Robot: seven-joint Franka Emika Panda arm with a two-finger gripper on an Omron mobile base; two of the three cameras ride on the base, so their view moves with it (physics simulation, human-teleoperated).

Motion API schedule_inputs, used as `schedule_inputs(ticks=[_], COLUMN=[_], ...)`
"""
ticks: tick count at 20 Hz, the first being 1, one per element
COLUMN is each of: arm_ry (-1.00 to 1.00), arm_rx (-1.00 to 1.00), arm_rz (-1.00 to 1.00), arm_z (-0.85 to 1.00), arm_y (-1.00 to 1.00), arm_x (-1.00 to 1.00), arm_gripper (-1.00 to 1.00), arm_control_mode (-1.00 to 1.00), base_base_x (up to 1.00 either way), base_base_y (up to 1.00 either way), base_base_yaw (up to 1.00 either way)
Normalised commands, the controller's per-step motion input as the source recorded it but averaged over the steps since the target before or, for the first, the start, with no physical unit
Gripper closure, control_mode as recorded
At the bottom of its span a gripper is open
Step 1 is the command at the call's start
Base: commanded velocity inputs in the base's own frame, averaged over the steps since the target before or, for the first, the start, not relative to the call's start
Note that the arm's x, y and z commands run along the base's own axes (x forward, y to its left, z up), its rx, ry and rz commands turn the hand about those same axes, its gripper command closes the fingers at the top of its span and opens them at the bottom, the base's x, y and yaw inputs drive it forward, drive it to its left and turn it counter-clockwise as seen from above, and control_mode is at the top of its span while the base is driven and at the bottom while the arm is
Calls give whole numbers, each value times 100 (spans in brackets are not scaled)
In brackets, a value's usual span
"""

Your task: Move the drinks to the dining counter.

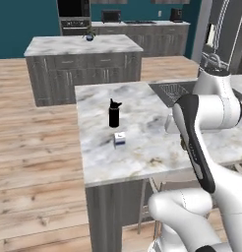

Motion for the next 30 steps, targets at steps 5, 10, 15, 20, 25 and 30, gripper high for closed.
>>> schedule_inputs(ticks=[5, 10, 15, 20, 25, 30], arm_ry=[0, 0, 0, 0, 0, 0], arm_rx=[0, 0, 0, 0, 0, 0], arm_rz=[0, 0, 0, 3, 6, 4], arm_z=[0, 0, 0, -12, -36, -52], arm_y=[0, 0, 0, 0, 0, 6], arm_x=[0, 0, 0, 34, 71, 86], arm_gripper=[100, 100, 100, 100, 100, 100], arm_control_mode=[100, 100, 100, -100, -100, -100], base_base_x=[44, 43, 36, 16, 0, 0], base_base_y=[-58, -23, 0, 0, 0, 0], base_base_yaw=[10, 13, 5, 2, 0, 0])
